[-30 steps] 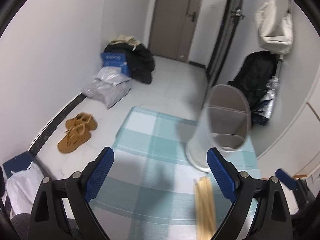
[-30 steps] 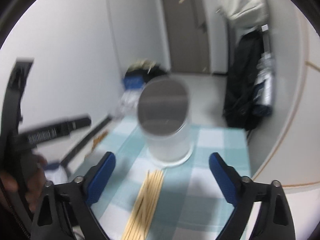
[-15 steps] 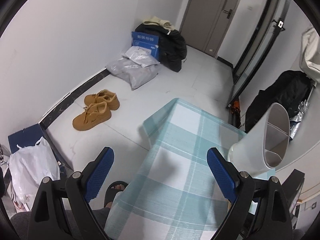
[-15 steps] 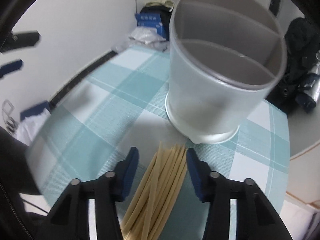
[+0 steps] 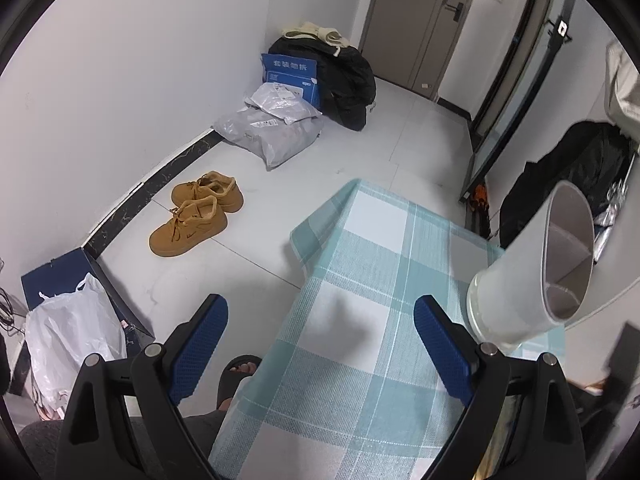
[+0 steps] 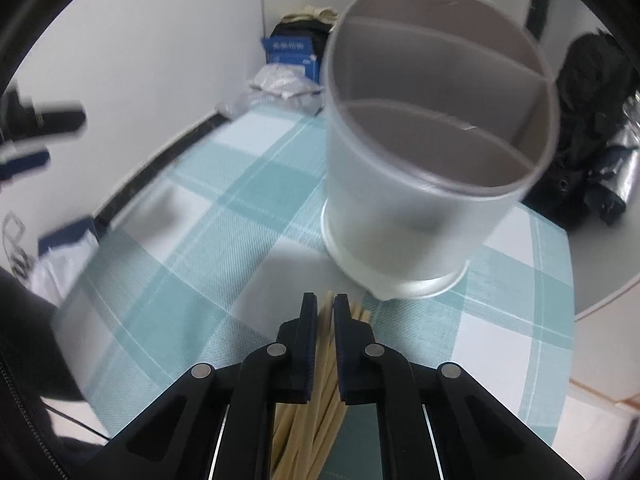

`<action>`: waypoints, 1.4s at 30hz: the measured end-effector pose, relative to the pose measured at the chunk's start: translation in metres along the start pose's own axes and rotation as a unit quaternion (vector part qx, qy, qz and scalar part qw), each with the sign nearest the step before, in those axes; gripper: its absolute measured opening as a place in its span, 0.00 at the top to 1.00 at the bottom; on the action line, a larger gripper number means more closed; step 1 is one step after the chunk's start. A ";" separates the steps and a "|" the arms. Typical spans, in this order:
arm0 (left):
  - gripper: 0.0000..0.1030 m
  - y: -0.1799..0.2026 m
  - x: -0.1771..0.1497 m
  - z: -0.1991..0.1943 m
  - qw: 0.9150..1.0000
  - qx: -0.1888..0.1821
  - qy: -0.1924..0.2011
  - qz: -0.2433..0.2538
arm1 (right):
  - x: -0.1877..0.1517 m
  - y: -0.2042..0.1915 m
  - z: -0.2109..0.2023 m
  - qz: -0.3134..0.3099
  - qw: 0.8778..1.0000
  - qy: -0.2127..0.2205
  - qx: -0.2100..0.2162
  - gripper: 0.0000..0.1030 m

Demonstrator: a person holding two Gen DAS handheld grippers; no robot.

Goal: Organize utensils

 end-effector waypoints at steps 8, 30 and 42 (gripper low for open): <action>0.11 0.023 -0.030 0.010 0.998 -0.003 -0.041 0.051 | -0.002 0.045 -0.031 0.093 0.994 0.045 0.033 0.94; 0.11 0.061 -0.090 0.023 0.980 0.004 -0.102 0.169 | -0.016 0.097 -0.057 0.246 0.959 0.114 0.077 0.96; 0.11 0.077 -0.133 0.035 0.957 0.016 -0.163 0.240 | -0.014 0.112 -0.115 0.237 0.951 0.191 0.047 0.97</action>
Point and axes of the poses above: each gripper's, at about its wrist camera, not at the fingertips, and z roughly the way its jaws point, y to its right, x to its top, the point moved 8 cm from there along z, roughly the way its jaws point, and after that the axes turned 10 degrees about -z, right-handed, at the moved point
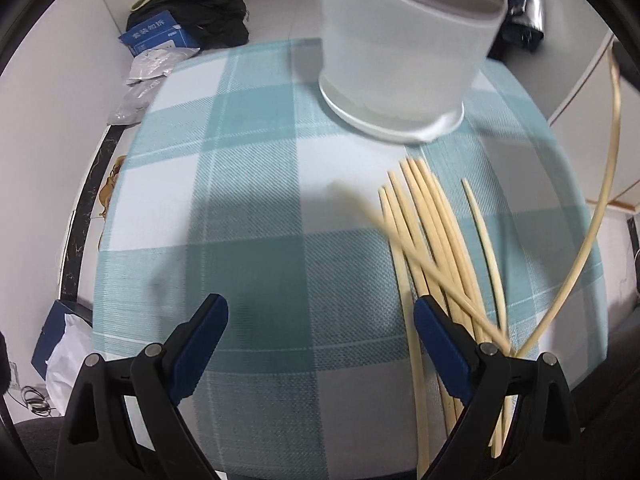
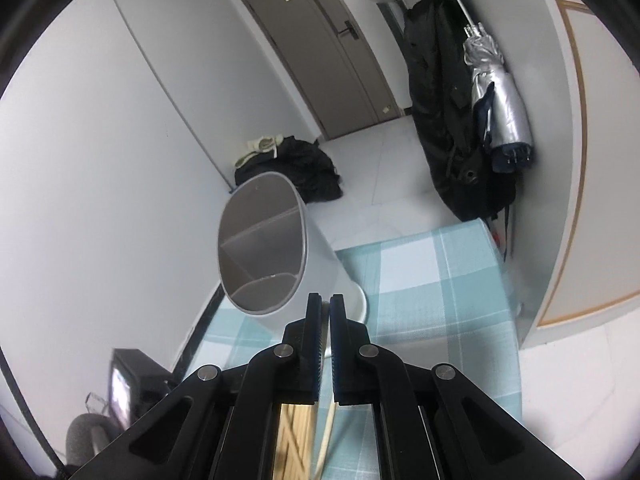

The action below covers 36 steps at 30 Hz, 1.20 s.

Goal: Organize utensils

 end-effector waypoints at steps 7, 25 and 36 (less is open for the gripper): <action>0.11 -0.002 0.005 0.001 1.000 0.001 -0.003 -0.015 | 0.002 0.006 -0.009 0.008 1.000 0.009 0.001 0.97; 0.26 -0.024 0.015 -0.002 0.977 -0.133 -0.050 -0.158 | 0.002 0.021 -0.013 0.030 0.999 0.014 -0.004 0.97; 0.26 -0.028 0.033 0.008 0.968 -0.098 -0.081 -0.218 | 0.004 0.018 -0.017 0.024 1.000 0.019 -0.007 0.97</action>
Point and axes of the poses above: each gripper's, at about its wrist camera, not at the fingertips, and z roughly the way its jaws point, y to its right, x to its top, the point moved 8 cm from there along z, roughly the way its jaws point, and after that the axes turned 10 degrees about -z, right-handed, at the moved point
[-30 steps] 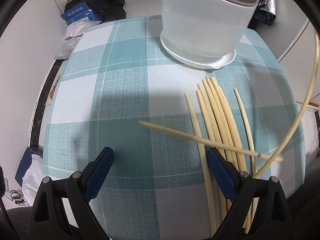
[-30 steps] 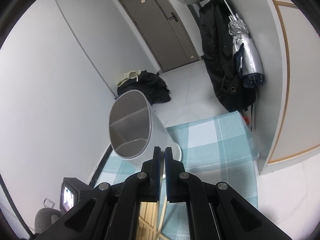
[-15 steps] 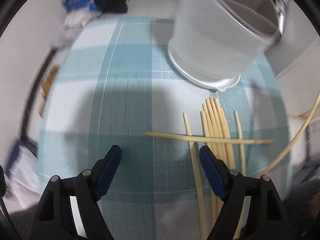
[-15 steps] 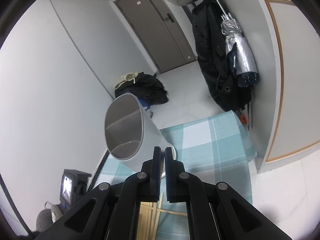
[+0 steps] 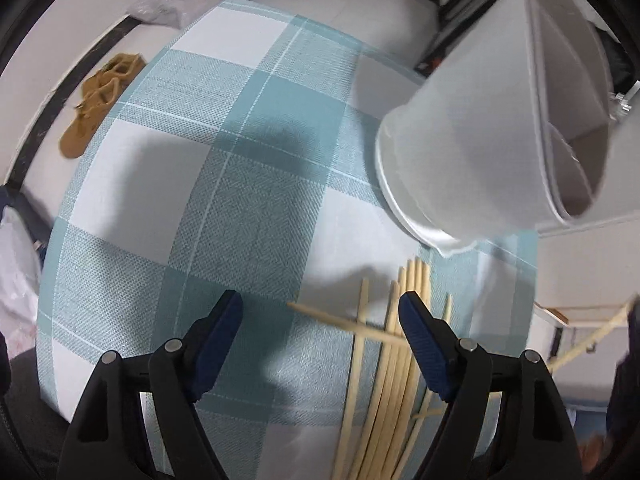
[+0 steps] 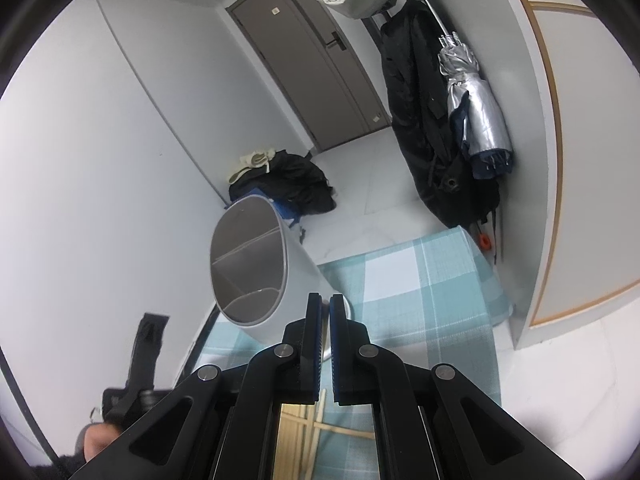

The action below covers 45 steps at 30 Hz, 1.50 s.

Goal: Organize utensils

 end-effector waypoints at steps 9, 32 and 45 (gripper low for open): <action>0.45 -0.005 0.000 0.004 0.993 0.089 -0.017 -0.074 | 0.005 0.003 -0.004 0.006 1.000 0.004 -0.004 0.97; 0.69 -0.015 -0.005 0.012 0.974 0.122 -0.038 -0.186 | 0.011 -0.002 -0.016 0.003 1.000 0.017 0.008 0.97; 0.99 -0.013 -0.004 0.014 0.972 0.106 -0.028 -0.208 | 0.001 0.004 -0.004 0.018 1.000 -0.017 0.015 0.96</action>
Point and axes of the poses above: each gripper's, at about its wrist camera, not at the fingertips, and z roughly the way its jaws point, y to its right, x to its top, the point moved 8 cm from there along z, roughly the way its jaws point, and after that the axes turned 10 degrees about -z, right-handed, at the moved point
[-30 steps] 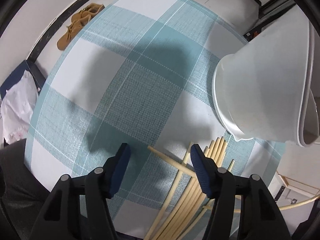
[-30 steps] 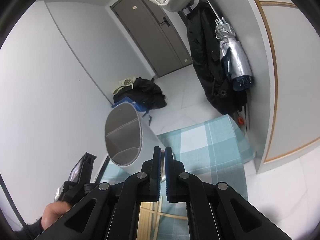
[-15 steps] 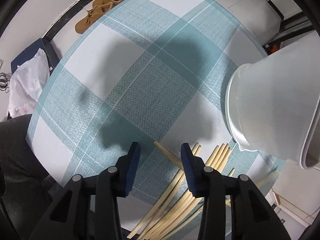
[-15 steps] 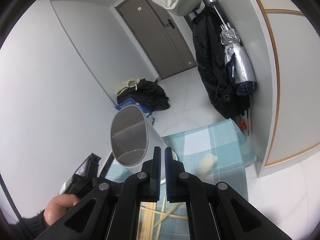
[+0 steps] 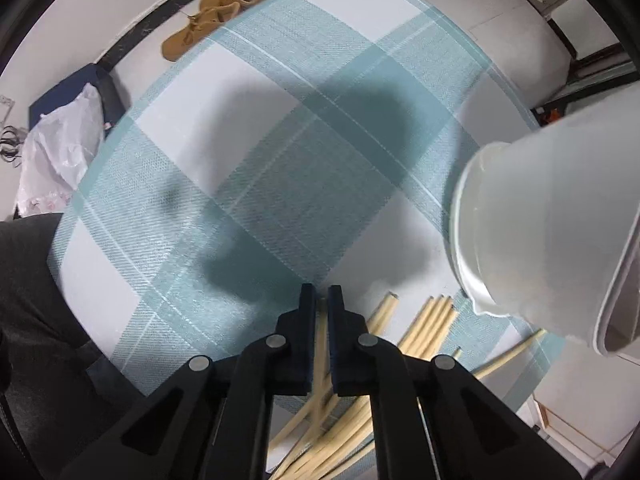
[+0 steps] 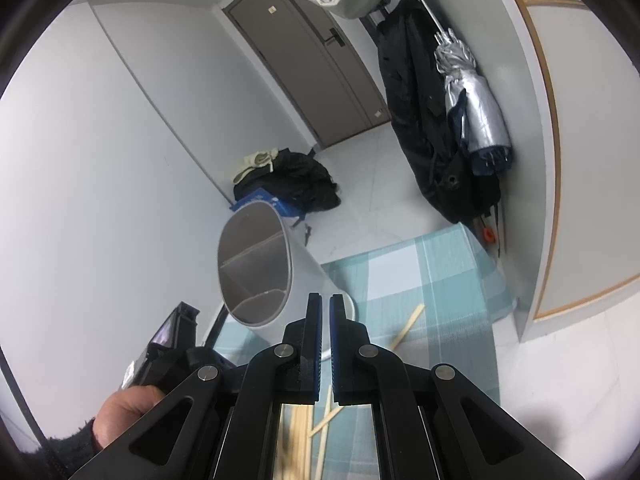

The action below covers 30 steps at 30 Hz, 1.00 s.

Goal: Organize utensils

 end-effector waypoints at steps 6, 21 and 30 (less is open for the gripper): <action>0.99 0.003 -0.005 -0.005 0.999 -0.039 -0.005 0.008 | -0.012 0.010 0.013 0.013 0.999 -0.030 -0.009 0.94; 0.99 -0.001 0.008 -0.030 0.983 -0.151 -0.026 0.103 | -0.071 0.017 0.066 0.000 0.984 -0.174 -0.030 0.74; 0.64 -0.019 0.020 -0.049 0.966 -0.184 0.054 0.174 | -0.072 -0.008 0.081 -0.225 0.945 -0.234 -0.042 0.55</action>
Point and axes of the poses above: each gripper's, at about its wrist camera, not at the fingertips, and z roughly the way its jaws point, y to its right, x to its top, the point moved 8 cm from there along z, roughly the way its jaws point, and after that the axes turned 10 degrees about -z, right-handed, at the moved point
